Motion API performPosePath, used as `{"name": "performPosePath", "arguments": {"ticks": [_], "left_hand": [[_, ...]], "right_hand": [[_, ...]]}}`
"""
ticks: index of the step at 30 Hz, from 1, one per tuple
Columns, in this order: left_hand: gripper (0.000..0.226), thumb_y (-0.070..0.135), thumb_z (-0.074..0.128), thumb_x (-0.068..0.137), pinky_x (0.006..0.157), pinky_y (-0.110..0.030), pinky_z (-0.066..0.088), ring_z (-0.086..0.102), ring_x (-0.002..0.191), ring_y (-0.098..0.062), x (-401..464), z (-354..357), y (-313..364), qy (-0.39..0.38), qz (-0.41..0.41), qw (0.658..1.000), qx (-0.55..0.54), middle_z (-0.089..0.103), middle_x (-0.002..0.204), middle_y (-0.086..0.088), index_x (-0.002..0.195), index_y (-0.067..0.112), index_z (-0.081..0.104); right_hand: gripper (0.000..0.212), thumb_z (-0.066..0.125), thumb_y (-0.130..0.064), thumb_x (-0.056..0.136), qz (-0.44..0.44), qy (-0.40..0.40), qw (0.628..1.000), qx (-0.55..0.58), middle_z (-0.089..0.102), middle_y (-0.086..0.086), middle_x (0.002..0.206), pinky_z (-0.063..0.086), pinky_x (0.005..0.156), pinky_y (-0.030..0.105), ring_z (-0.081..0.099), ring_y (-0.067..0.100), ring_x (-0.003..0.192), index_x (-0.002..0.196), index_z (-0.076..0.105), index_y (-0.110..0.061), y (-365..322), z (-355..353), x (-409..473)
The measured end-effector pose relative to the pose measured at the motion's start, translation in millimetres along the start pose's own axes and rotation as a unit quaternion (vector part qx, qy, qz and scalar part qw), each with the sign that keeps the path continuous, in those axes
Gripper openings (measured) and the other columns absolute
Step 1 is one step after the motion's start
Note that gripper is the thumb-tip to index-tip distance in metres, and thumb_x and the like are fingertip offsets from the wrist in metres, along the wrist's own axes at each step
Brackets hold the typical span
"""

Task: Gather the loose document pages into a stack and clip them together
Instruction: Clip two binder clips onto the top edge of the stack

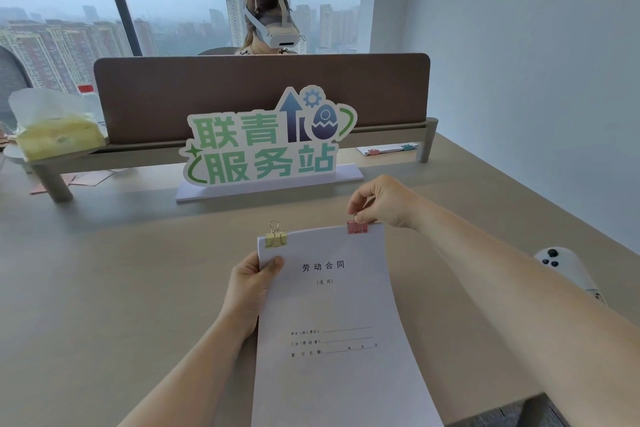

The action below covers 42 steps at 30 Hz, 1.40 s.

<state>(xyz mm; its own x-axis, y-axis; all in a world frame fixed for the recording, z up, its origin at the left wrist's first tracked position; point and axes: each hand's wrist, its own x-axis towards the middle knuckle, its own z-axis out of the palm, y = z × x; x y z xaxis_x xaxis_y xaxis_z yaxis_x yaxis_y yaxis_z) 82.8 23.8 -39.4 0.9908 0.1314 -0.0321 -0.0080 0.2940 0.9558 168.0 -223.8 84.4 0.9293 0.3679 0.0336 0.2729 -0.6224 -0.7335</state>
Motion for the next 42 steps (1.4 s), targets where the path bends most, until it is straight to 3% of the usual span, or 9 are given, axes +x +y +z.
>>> {"name": "performPosePath", "arguments": {"ticks": [10,18,20,23,27,29,32,35,42], "left_hand": [[0.015,0.002,0.059,0.091,0.072,-0.039,0.056,0.068,0.076,-0.029,-3,1,3,0.003,0.001,1.000,-0.011,0.074,0.090,-0.015,0.096,0.008,0.072],[0.014,0.002,0.059,0.092,0.069,-0.037,0.057,0.069,0.073,-0.027,-4,2,5,0.007,-0.008,1.000,-0.005,0.074,0.087,-0.013,0.096,0.007,0.071],[0.014,0.003,0.059,0.092,0.070,-0.038,0.057,0.069,0.073,-0.027,-4,2,5,0.006,-0.012,1.000,-0.005,0.074,0.087,-0.013,0.096,0.008,0.071],[0.013,0.003,0.059,0.092,0.073,-0.041,0.056,0.069,0.073,-0.028,-3,2,6,0.004,-0.016,1.000,-0.012,0.074,0.088,-0.014,0.097,0.007,0.071],[0.013,0.003,0.059,0.091,0.070,-0.040,0.058,0.071,0.072,-0.027,-5,2,9,0.003,-0.018,1.000,-0.017,0.075,0.088,-0.014,0.099,0.007,0.070],[0.013,0.003,0.059,0.092,0.070,-0.040,0.058,0.071,0.072,-0.028,-6,1,10,0.006,-0.018,1.000,-0.014,0.075,0.088,-0.014,0.099,0.008,0.069],[0.012,0.004,0.060,0.092,0.069,-0.040,0.060,0.071,0.071,-0.027,-6,0,13,0.016,-0.026,0.999,-0.014,0.075,0.088,-0.014,0.099,0.008,0.069],[0.011,0.004,0.060,0.092,0.064,-0.038,0.060,0.072,0.065,-0.023,-8,-4,17,0.032,-0.030,0.999,-0.022,0.076,0.083,-0.011,0.097,0.008,0.069],[0.013,0.004,0.058,0.092,0.065,-0.042,0.059,0.071,0.060,-0.022,-14,-29,38,0.067,-0.023,0.997,-0.012,0.076,0.077,-0.008,0.093,0.011,0.069]], "right_hand": [[0.017,0.075,0.006,0.075,-0.009,0.000,1.000,-0.011,0.067,0.003,0.072,0.049,0.062,0.009,0.058,0.008,0.065,0.079,0.075,-0.011,6,2,-2],[0.021,0.074,0.001,0.078,0.000,-0.013,1.000,0.015,0.070,0.004,0.081,0.053,0.083,0.027,0.063,0.012,0.077,0.090,0.075,-0.016,14,2,-2],[0.024,0.073,0.000,0.079,0.006,-0.018,1.000,0.025,0.068,0.003,0.085,0.053,0.087,0.029,0.064,0.014,0.081,0.097,0.073,-0.016,15,2,-3],[0.033,0.072,-0.004,0.084,0.018,-0.021,0.998,0.057,0.065,0.003,0.090,0.051,0.077,0.024,0.063,0.013,0.080,0.114,0.067,-0.018,16,4,-7],[0.054,0.072,-0.024,0.087,0.056,0.038,0.987,0.144,0.068,0.020,0.106,0.055,0.082,0.042,0.068,0.030,0.094,0.136,0.050,-0.021,29,9,-18],[0.050,0.069,-0.032,0.089,0.089,0.064,0.977,0.185,0.067,0.021,0.111,0.057,0.078,0.043,0.067,0.031,0.085,0.133,0.051,-0.019,37,14,-28],[0.034,0.061,-0.028,0.095,0.142,0.053,0.951,0.271,0.069,0.012,0.095,0.057,0.057,0.033,0.065,0.028,0.060,0.125,0.056,-0.014,44,26,-50],[0.022,0.057,-0.027,0.097,0.154,0.024,0.945,0.289,0.072,0.006,0.081,0.056,0.054,0.030,0.066,0.023,0.055,0.111,0.067,-0.014,48,42,-72],[0.013,0.060,-0.018,0.094,0.158,-0.035,0.941,0.296,0.074,0.008,0.080,0.049,0.046,0.024,0.064,0.019,0.052,0.098,0.072,-0.014,37,79,-83]]}}
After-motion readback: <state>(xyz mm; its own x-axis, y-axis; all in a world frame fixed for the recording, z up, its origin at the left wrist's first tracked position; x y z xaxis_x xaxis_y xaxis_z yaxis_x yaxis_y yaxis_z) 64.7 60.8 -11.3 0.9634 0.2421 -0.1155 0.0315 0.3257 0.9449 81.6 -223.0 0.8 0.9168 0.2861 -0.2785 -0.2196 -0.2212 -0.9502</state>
